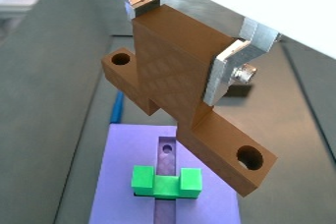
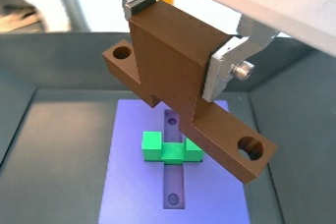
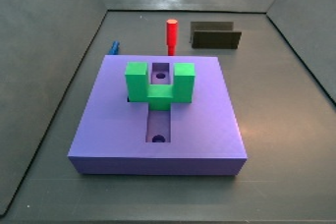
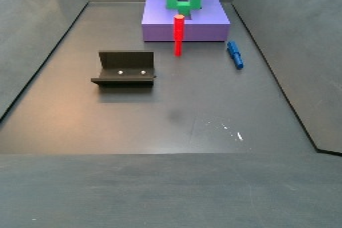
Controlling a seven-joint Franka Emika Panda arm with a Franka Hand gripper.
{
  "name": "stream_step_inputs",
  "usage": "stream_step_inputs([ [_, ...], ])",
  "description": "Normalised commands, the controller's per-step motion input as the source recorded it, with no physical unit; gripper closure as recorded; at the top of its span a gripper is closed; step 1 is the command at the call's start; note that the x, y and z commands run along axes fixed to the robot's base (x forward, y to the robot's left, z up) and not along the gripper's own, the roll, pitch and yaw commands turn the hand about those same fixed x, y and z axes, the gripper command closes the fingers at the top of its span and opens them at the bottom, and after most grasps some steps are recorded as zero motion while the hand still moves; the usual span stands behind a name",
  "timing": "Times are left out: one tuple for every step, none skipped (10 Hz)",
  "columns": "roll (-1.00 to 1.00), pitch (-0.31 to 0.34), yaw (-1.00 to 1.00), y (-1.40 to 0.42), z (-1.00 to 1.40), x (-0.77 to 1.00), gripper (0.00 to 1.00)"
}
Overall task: Pick up the brown object. Move up. Move to above the board. Insert the brown object.
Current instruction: Insert the brown object.
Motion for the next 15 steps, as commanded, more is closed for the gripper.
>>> stream_step_inputs([
  [-0.12,-0.104,-1.0,-0.01,0.0,0.0,1.0],
  [-0.12,-0.086,-1.0,-0.01,0.0,0.0,1.0],
  [-0.1,-0.064,-1.0,-0.03,0.0,0.0,1.0],
  [-0.09,-0.067,-1.0,-0.05,0.0,0.0,1.0],
  [-0.09,-0.07,-1.0,-0.05,0.0,0.0,1.0],
  [-0.09,-0.069,-1.0,-0.06,0.0,0.0,1.0],
  [-0.07,-0.061,-0.99,-0.09,0.0,0.0,1.0],
  [-0.05,-0.051,-0.98,-0.13,0.0,0.0,1.0],
  [-0.06,-0.053,-0.98,-0.12,0.0,0.0,1.0],
  [-0.06,-0.06,-0.91,-0.06,0.0,0.09,1.0],
  [0.0,0.0,-0.14,0.0,0.0,0.01,1.0],
  [0.0,0.0,0.0,0.0,-0.03,0.0,1.0],
  [0.0,0.0,0.0,0.0,-0.07,0.0,1.0],
  [0.0,-0.004,-0.03,0.0,-0.14,0.0,1.0],
  [-0.03,-0.024,-0.05,0.0,-0.34,0.01,1.0],
])
